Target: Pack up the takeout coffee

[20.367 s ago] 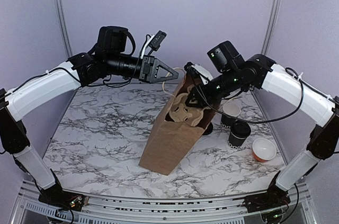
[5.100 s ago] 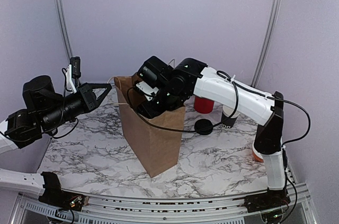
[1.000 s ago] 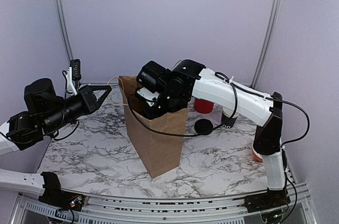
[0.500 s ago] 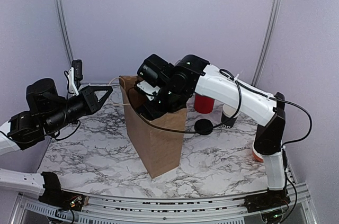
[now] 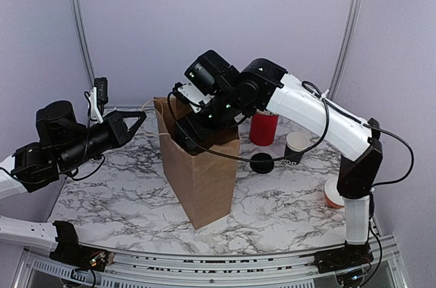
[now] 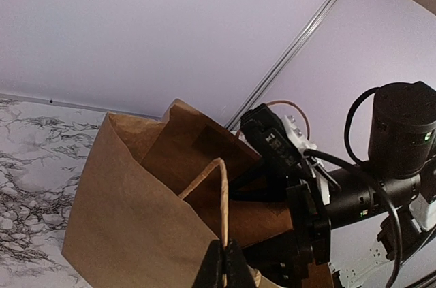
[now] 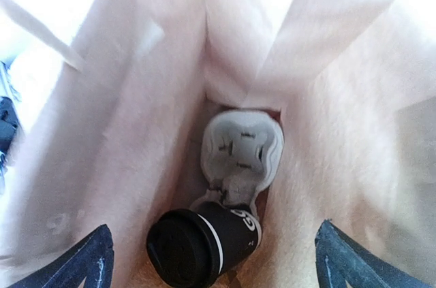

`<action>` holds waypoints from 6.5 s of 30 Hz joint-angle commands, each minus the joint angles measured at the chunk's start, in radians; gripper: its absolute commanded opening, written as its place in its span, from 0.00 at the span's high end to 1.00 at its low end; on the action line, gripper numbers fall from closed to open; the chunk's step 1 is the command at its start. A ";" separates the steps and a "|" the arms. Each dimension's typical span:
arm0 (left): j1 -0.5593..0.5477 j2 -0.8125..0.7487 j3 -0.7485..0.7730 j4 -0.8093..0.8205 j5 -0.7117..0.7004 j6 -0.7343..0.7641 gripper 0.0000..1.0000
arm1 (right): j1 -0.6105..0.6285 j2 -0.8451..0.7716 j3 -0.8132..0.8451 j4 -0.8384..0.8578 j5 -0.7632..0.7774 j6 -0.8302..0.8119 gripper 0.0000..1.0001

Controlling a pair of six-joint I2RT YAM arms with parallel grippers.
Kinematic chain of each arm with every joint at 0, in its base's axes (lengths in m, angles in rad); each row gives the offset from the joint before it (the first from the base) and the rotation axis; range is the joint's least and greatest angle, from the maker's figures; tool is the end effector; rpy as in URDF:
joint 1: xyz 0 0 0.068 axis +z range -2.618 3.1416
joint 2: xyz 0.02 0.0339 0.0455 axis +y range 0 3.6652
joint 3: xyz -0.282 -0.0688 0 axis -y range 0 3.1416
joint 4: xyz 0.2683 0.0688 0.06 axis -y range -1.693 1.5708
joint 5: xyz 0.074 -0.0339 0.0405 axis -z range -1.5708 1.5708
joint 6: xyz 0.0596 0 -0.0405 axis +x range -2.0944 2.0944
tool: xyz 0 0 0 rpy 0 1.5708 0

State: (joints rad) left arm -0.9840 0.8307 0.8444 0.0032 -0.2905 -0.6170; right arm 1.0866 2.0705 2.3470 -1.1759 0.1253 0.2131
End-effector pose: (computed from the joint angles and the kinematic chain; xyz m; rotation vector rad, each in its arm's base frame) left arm 0.1407 -0.1807 0.3876 0.0591 1.6492 -1.0252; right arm 0.2299 0.4211 0.3877 -1.0097 2.2926 0.4036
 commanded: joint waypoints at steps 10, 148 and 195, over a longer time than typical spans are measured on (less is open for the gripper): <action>-0.004 0.013 0.070 0.008 -0.049 0.012 0.83 | 0.010 -0.187 -0.026 0.279 -0.010 -0.079 0.00; 0.868 0.067 -0.051 -0.259 0.198 0.267 0.01 | -0.610 -0.615 -0.741 0.780 0.056 -0.028 1.00; 0.867 0.081 -0.051 -0.251 0.206 0.264 0.01 | -0.054 -0.636 -0.594 0.572 -0.051 -0.300 0.94</action>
State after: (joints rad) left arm -0.1230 0.9154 0.8009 -0.2817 -0.0872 -0.3519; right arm 1.0233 1.4250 1.7199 -0.5632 0.0879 -0.0807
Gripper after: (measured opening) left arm 0.991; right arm 0.042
